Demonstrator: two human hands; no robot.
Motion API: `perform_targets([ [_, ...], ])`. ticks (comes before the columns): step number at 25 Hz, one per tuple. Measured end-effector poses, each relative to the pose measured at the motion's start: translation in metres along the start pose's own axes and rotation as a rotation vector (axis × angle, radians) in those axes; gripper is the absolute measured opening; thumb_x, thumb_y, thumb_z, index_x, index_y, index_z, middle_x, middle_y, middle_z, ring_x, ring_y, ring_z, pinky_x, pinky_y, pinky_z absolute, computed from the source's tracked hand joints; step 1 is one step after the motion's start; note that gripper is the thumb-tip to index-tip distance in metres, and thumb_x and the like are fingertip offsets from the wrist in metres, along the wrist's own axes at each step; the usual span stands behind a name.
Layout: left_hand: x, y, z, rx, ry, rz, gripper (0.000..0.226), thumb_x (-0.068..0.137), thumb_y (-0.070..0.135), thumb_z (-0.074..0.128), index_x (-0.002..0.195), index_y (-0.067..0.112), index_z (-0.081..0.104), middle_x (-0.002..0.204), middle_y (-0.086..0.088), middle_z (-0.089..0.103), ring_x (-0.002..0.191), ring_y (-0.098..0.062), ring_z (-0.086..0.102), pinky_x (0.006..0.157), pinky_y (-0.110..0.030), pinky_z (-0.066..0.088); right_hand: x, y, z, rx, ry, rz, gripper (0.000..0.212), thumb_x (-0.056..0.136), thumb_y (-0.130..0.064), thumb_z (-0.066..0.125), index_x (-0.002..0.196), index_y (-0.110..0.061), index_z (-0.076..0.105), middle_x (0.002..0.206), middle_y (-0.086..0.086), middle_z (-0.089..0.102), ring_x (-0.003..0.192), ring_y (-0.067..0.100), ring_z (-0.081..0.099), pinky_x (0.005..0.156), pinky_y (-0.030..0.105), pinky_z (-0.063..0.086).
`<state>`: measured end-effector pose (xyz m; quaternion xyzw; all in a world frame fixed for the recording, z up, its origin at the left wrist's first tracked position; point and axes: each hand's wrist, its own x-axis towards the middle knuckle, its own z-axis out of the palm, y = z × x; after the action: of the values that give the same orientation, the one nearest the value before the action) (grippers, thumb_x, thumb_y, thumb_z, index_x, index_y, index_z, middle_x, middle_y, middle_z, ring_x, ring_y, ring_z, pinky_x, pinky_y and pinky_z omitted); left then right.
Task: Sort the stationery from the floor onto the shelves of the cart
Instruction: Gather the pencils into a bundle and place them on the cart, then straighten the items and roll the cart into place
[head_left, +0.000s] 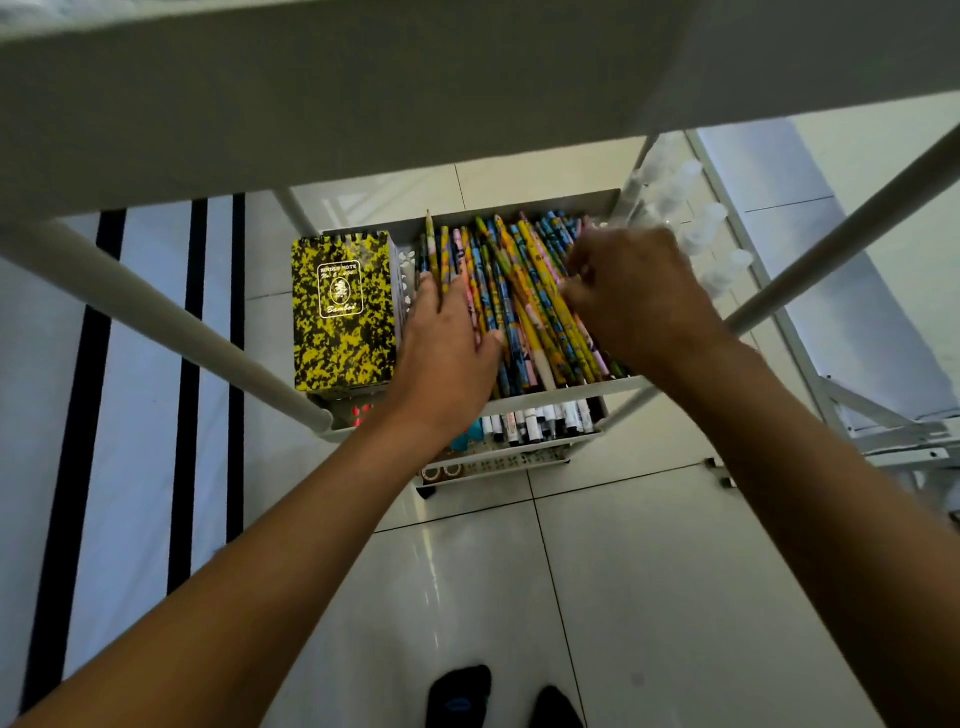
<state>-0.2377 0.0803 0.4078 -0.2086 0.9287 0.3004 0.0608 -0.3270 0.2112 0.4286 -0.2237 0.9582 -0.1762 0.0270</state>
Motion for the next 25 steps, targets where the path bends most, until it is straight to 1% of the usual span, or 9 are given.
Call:
perform_targets([
  [2, -0.005, -0.001, 0.002, 0.05, -0.028, 0.018, 0.071, 0.097, 0.036, 0.049, 0.153, 0.015, 0.011, 0.161, -0.007, -0.004, 0.148, -0.024, -0.001, 0.117, -0.036, 0.008, -0.02, 0.001, 0.003, -0.024, -0.198, 0.094, 0.026, 0.089, -0.03, 0.065, 0.105, -0.009, 0.063, 0.101, 0.012, 0.064, 0.085, 0.025, 0.062, 0.08, 0.04, 0.055],
  [4, -0.007, -0.001, 0.005, 0.081, -0.032, 0.022, 0.07, 0.097, 0.037, 0.048, 0.153, 0.013, 0.012, 0.161, -0.008, -0.007, 0.148, -0.023, -0.003, 0.117, -0.035, 0.007, -0.028, -0.005, 0.01, 0.01, -0.29, 0.14, 0.032, 0.088, -0.035, 0.066, 0.108, -0.01, 0.06, 0.106, 0.013, 0.061, 0.092, 0.027, 0.06, 0.081, 0.041, 0.054],
  [6, -0.007, -0.001, 0.007, 0.083, -0.021, 0.015, 0.068, 0.098, 0.036, 0.047, 0.153, 0.013, 0.014, 0.161, -0.008, -0.006, 0.148, -0.023, -0.003, 0.117, -0.035, 0.007, -0.027, -0.01, 0.012, 0.043, -0.24, 0.128, 0.028, 0.091, -0.03, 0.062, 0.109, -0.009, 0.061, 0.107, 0.015, 0.061, 0.096, 0.028, 0.06, 0.084, 0.042, 0.054],
  [9, -0.008, -0.001, 0.009, 0.062, 0.015, 0.028, 0.064, 0.099, 0.034, 0.044, 0.153, 0.013, 0.015, 0.161, -0.008, -0.004, 0.148, -0.023, -0.002, 0.117, -0.034, 0.008, -0.018, -0.009, 0.005, -0.054, -0.035, 0.075, 0.017, 0.095, -0.007, 0.051, 0.107, -0.005, 0.063, 0.104, 0.015, 0.061, 0.091, 0.028, 0.062, 0.074, 0.033, 0.053],
  [12, -0.011, -0.003, 0.013, 0.045, 0.025, 0.032, 0.064, 0.099, 0.037, 0.043, 0.152, 0.015, 0.017, 0.161, -0.008, -0.001, 0.148, -0.022, -0.001, 0.117, -0.035, 0.008, -0.013, -0.008, 0.002, -0.191, -0.054, 0.058, 0.024, 0.093, 0.004, 0.046, 0.108, -0.002, 0.063, 0.11, 0.018, 0.057, 0.097, 0.031, 0.06, 0.068, 0.033, 0.045],
  [15, -0.013, -0.003, 0.014, 0.081, 0.041, 0.027, 0.067, 0.098, 0.039, 0.045, 0.152, 0.012, 0.017, 0.161, -0.009, 0.004, 0.148, -0.023, 0.002, 0.117, -0.034, 0.009, -0.016, -0.01, -0.001, -0.24, -0.123, 0.091, 0.024, 0.093, 0.003, 0.047, 0.111, -0.002, 0.062, 0.12, 0.018, 0.05, 0.101, 0.033, 0.059, 0.066, 0.034, 0.04],
  [21, -0.012, 0.001, 0.01, 0.179, 0.008, -0.006, 0.071, 0.099, 0.043, 0.039, 0.152, 0.005, 0.011, 0.16, -0.014, 0.008, 0.148, -0.026, 0.002, 0.119, -0.034, 0.004, -0.022, -0.005, 0.003, -0.194, -0.1, 0.062, 0.021, 0.095, -0.003, 0.047, 0.11, -0.001, 0.062, 0.115, 0.017, 0.05, 0.097, 0.031, 0.058, 0.069, 0.033, 0.042],
  [23, -0.013, 0.003, 0.009, 0.123, 0.043, 0.001, 0.065, 0.1, 0.039, 0.04, 0.152, 0.008, 0.016, 0.16, -0.011, 0.007, 0.148, -0.025, 0.003, 0.118, -0.034, 0.007, -0.025, -0.005, 0.002, -0.114, -0.052, 0.047, 0.019, 0.096, -0.009, 0.049, 0.111, -0.004, 0.061, 0.115, 0.015, 0.051, 0.092, 0.024, 0.057, 0.069, 0.03, 0.04],
  [25, -0.017, 0.003, 0.009, 0.065, 0.097, 0.012, 0.056, 0.1, 0.032, 0.042, 0.149, 0.011, 0.027, 0.16, -0.008, 0.013, 0.147, -0.023, 0.009, 0.117, -0.032, 0.011, -0.029, -0.009, 0.007, -0.018, -0.03, 0.009, 0.018, 0.096, -0.015, 0.052, 0.111, -0.008, 0.06, 0.113, 0.011, 0.055, 0.089, 0.021, 0.056, 0.072, 0.028, 0.044],
])
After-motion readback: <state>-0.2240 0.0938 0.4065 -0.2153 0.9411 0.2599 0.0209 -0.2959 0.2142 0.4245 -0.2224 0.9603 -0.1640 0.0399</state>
